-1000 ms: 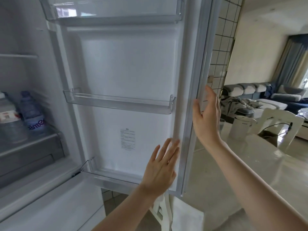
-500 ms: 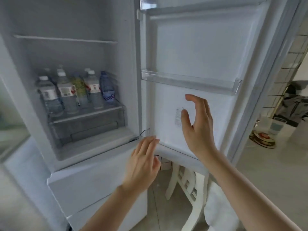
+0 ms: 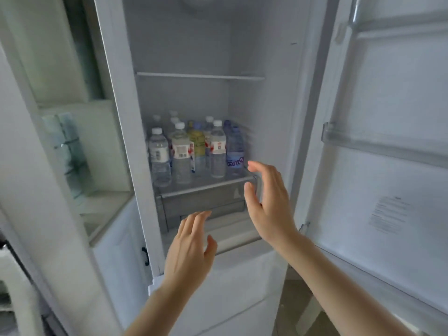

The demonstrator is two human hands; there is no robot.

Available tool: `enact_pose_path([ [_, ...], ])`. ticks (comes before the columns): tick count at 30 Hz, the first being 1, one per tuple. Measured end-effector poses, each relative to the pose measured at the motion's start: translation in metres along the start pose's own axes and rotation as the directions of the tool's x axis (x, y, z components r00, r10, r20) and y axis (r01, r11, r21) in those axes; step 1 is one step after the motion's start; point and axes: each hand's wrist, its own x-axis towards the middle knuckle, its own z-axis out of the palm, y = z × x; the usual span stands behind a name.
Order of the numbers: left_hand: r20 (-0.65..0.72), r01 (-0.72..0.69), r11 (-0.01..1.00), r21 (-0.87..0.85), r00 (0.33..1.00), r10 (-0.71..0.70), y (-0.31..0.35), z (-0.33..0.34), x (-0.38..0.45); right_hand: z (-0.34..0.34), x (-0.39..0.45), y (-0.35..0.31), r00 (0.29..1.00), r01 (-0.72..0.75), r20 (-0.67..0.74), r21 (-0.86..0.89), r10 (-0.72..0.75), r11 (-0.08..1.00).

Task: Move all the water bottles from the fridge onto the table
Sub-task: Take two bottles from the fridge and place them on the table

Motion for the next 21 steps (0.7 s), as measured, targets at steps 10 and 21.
enact_pose_path([
  [10,0.043,0.147,0.973,-0.181,0.989,-0.141,-0.080,0.016,0.095,0.097,0.057,0.044,0.987,-0.157,0.023,0.006,0.157,0.988],
  [21,0.029,0.181,0.899,-0.399,0.982,-0.185,-0.084,0.103,0.201,0.126,0.128,0.148,0.912,-0.408,0.028,0.178,0.410,0.895],
])
